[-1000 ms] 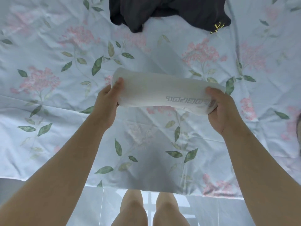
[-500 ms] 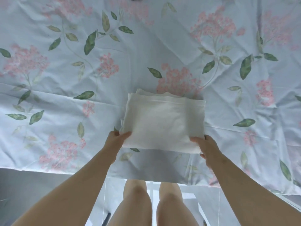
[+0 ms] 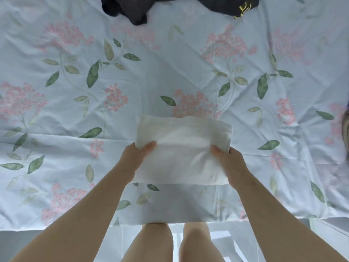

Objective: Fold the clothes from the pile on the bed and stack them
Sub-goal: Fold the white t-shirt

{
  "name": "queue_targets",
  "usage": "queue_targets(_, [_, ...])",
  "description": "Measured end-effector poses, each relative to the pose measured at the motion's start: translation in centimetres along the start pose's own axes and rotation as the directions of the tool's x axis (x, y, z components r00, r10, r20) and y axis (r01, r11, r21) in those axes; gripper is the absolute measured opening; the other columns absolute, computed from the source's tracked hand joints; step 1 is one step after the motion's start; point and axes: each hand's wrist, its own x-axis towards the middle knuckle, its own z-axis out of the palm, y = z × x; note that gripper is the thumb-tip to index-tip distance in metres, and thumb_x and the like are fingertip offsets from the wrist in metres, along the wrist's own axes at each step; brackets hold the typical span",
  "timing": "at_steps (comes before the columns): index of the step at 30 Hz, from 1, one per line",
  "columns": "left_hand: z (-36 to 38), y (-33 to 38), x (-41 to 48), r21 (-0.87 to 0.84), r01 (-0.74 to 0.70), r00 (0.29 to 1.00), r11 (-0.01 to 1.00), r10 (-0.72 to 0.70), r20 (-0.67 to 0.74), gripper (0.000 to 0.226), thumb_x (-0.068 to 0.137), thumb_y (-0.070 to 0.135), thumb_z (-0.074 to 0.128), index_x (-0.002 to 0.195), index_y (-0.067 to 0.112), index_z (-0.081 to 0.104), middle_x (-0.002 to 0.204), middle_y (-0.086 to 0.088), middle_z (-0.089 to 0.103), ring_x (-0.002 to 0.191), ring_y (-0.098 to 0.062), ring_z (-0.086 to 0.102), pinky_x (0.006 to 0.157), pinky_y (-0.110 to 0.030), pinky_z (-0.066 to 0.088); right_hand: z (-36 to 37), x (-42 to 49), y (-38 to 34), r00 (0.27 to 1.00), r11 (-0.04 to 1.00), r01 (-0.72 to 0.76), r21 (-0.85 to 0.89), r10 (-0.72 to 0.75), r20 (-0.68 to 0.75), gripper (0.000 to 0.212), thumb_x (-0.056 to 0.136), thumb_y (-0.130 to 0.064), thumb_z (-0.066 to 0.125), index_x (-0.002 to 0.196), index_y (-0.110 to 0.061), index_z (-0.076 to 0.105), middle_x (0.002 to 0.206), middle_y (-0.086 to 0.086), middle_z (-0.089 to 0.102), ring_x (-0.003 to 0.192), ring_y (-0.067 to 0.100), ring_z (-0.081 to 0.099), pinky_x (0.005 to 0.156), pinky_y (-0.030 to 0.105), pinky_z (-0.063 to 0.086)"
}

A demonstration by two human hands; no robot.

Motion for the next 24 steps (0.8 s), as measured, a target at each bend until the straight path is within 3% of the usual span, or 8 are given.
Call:
queue_targets(4, [-0.4, 4.1, -3.9, -0.005, -0.092, 0.994, 0.996, 0.093, 0.061, 0.023, 0.082, 0.035, 0.070, 0.096, 0.018, 0.065, 0.096, -0.009, 0.071, 0.089, -0.031, 0.067, 0.079, -0.044, 0.055, -1.9, -3.9, -2.7, 0.999, 0.997, 0.028, 0.067, -0.026, -0.022, 0.007, 0.088, -0.022, 0.064, 0.082, -0.019, 0.064, 0.093, 0.005, 0.069, 0.091, 0.028, 0.064, 0.087, 0.041, 0.051])
queue_targets(8, [1.8, 8.9, -7.6, 0.050, -0.185, 0.977, 0.981, 0.179, 0.114, 0.025, 0.081, 0.033, 0.072, 0.098, 0.017, 0.066, 0.094, -0.009, 0.072, 0.087, -0.031, 0.068, 0.081, -0.048, 0.055, -5.9, -6.6, -5.0, 0.998, 0.989, 0.053, 0.137, -0.048, -0.037, 0.005, 0.089, -0.024, 0.060, 0.088, -0.021, 0.064, 0.099, 0.004, 0.068, 0.097, 0.028, 0.063, 0.095, 0.045, 0.049])
queue_targets(12, [7.1, 12.3, -10.1, 0.077, -0.250, 0.959, 0.965, 0.236, 0.154, 0.027, 0.080, 0.032, 0.073, 0.098, 0.014, 0.065, 0.095, -0.008, 0.071, 0.086, -0.029, 0.068, 0.081, -0.046, 0.055, -11.7, -7.4, -6.8, 0.991, 0.972, 0.118, 0.202, -0.102, -0.089, 0.010, 0.092, -0.022, 0.058, 0.101, -0.017, 0.061, 0.105, 0.003, 0.066, 0.099, 0.024, 0.061, 0.093, 0.039, 0.048])
queue_targets(16, [16.1, 14.4, -11.8, 0.055, -0.282, 0.944, 0.958, 0.266, 0.196, 0.042, 0.074, 0.038, 0.078, 0.104, 0.012, 0.064, 0.099, -0.008, 0.070, 0.091, -0.030, 0.066, 0.085, -0.046, 0.053, -20.3, -5.9, -7.7, 0.974, 0.967, 0.167, 0.194, -0.132, -0.182, 0.004, 0.090, -0.019, 0.059, 0.093, -0.018, 0.061, 0.100, 0.003, 0.066, 0.098, 0.027, 0.061, 0.096, 0.042, 0.048])
queue_targets(18, [22.6, 14.6, -12.8, 0.033, -0.278, 0.945, 0.960, 0.267, 0.191, 0.036, 0.077, 0.032, 0.077, 0.103, 0.010, 0.064, 0.098, -0.008, 0.070, 0.088, -0.029, 0.067, 0.082, -0.043, 0.054, -26.4, -4.5, -7.8, 0.962, 0.965, 0.194, 0.179, -0.152, -0.227, 0.006, 0.090, -0.016, 0.059, 0.096, -0.017, 0.060, 0.100, 0.005, 0.065, 0.094, 0.025, 0.060, 0.094, 0.040, 0.048])
queue_targets(21, [32.4, 14.7, -14.6, 0.005, -0.239, 0.950, 0.971, 0.233, 0.207, 0.048, 0.068, 0.037, 0.080, 0.104, 0.008, 0.065, 0.098, -0.011, 0.070, 0.089, -0.032, 0.067, 0.084, -0.049, 0.054, -35.9, -2.7, -8.0, 0.947, 0.960, 0.228, 0.161, -0.180, -0.267, 0.008, 0.090, -0.011, 0.059, 0.096, -0.016, 0.060, 0.091, 0.003, 0.064, 0.081, 0.020, 0.059, 0.077, 0.031, 0.050])
queue_targets(24, [41.5, 14.3, -15.9, 0.002, -0.213, 0.948, 0.977, 0.207, 0.242, 0.033, 0.078, 0.035, 0.075, 0.100, 0.013, 0.063, 0.097, -0.007, 0.069, 0.093, -0.031, 0.065, 0.087, -0.047, 0.052, -44.9, -1.1, -7.7, 0.943, 0.974, 0.193, 0.120, -0.150, -0.298, 0.010, 0.090, -0.016, 0.060, 0.098, -0.012, 0.060, 0.088, 0.001, 0.062, 0.080, 0.022, 0.057, 0.066, 0.028, 0.046])
